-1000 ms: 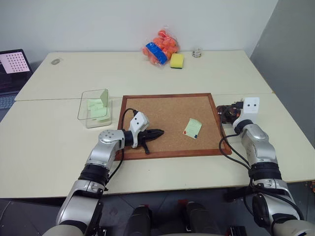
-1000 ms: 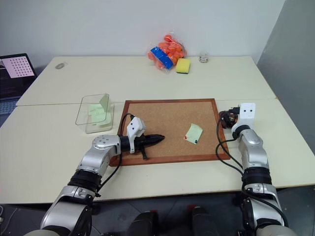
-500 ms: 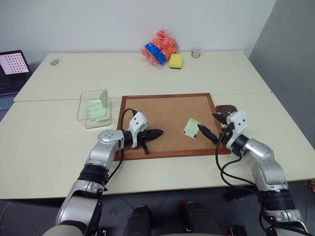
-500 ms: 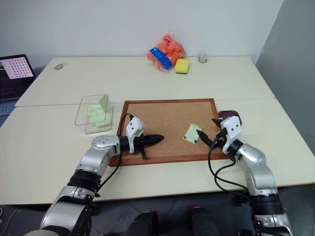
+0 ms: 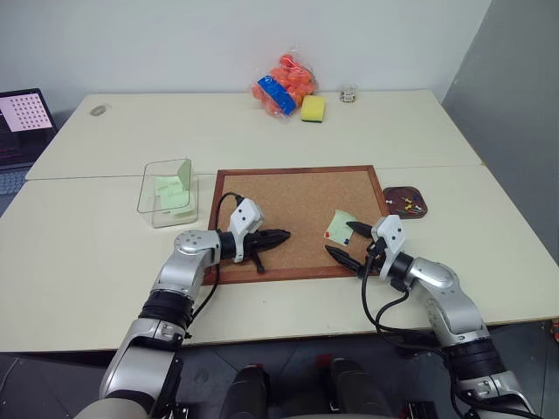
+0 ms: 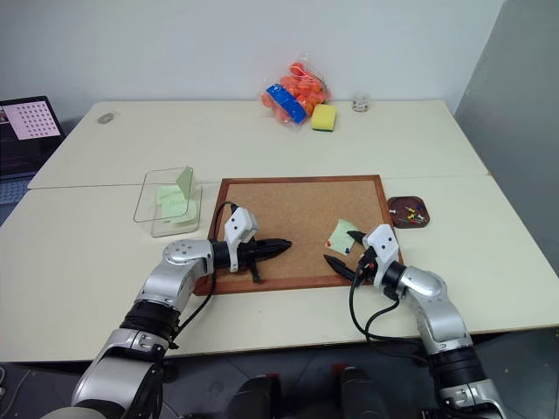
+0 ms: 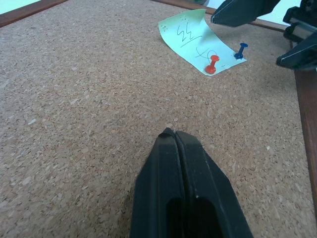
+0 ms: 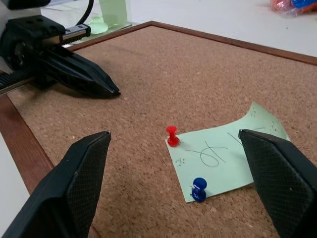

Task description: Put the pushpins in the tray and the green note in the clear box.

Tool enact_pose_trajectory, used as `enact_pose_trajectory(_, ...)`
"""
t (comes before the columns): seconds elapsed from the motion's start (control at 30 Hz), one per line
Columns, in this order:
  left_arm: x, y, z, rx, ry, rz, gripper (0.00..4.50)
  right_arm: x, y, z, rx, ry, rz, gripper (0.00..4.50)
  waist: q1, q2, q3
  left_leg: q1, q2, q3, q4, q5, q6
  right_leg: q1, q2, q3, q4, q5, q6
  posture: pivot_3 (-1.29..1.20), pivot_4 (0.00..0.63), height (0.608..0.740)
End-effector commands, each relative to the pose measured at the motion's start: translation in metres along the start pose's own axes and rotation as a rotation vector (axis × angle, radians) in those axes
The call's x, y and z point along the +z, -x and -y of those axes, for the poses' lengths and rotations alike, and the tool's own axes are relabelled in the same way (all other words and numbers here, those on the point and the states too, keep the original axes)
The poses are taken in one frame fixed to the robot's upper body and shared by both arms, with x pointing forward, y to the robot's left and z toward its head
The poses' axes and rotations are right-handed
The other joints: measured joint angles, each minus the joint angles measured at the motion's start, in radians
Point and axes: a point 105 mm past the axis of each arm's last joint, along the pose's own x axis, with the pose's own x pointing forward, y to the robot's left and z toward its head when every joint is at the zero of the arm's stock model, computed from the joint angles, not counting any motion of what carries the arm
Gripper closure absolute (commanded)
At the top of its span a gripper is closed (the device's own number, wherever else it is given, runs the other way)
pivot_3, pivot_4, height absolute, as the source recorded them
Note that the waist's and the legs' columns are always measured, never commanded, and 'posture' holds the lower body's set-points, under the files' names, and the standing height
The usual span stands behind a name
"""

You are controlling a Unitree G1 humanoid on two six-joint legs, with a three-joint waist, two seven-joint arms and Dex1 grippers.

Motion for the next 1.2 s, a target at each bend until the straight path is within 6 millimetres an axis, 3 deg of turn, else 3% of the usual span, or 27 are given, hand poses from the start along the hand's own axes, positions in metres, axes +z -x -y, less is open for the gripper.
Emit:
enact_pose_trajectory(0.03,-0.012,0.005,0.0,0.01,0.017,-0.047,4.5,0.004,-0.003,0.0,0.018,0.032,0.015,0.29,0.0,0.0,0.0,0.0,0.0,0.0,0.0,0.0,0.0,0.0,0.0,0.0,0.0,0.0,0.0,0.0,0.15,0.74)
enact_pose_trajectory(0.1,-0.013,0.006,0.0,0.013,0.018,-0.048,4.5,0.002,-0.003,0.0,0.018,0.028,0.008,0.56,0.0,0.0,0.0,0.0,0.0,0.0,0.0,0.0,0.0,0.0,0.0,0.0,0.0,0.0,0.0,0.0,0.15,0.74)
enact_pose_trajectory(0.23,-0.013,0.007,0.0,0.017,0.018,-0.049,4.5,-0.003,-0.001,-0.001,0.028,0.036,-0.012,1.61,-0.001,0.0,0.0,0.0,0.0,0.0,0.0,0.0,0.0,0.0,0.0,0.0,0.0,0.0,0.0,0.0,0.15,0.74)
enact_pose_trajectory(0.7,-0.011,0.006,-0.001,0.021,0.014,-0.043,4.5,-0.009,-0.008,0.003,0.011,0.056,-0.034,4.39,-0.003,0.0,0.0,0.001,0.0,0.0,0.0,0.0,0.0,0.0,0.0,0.0,0.0,0.0,0.0,0.0,0.15,0.74)
enact_pose_trajectory(0.93,-0.011,0.005,0.0,0.02,0.017,-0.043,4.5,-0.008,-0.008,0.007,-0.01,0.07,-0.026,4.48,-0.004,-0.001,-0.001,0.002,0.0,0.0,0.0,0.0,0.0,0.001,0.0,0.0,0.0,0.0,0.0,0.0,0.15,0.74)
enact_pose_trajectory(1.2,-0.012,0.007,-0.001,0.025,0.019,-0.043,4.5,0.041,-0.002,0.019,-0.073,-0.034,0.159,4.48,-0.005,-0.001,-0.001,0.001,0.0,0.0,0.0,0.0,0.0,0.0,0.0,0.0,0.001,0.001,0.0,0.0,0.15,0.74)
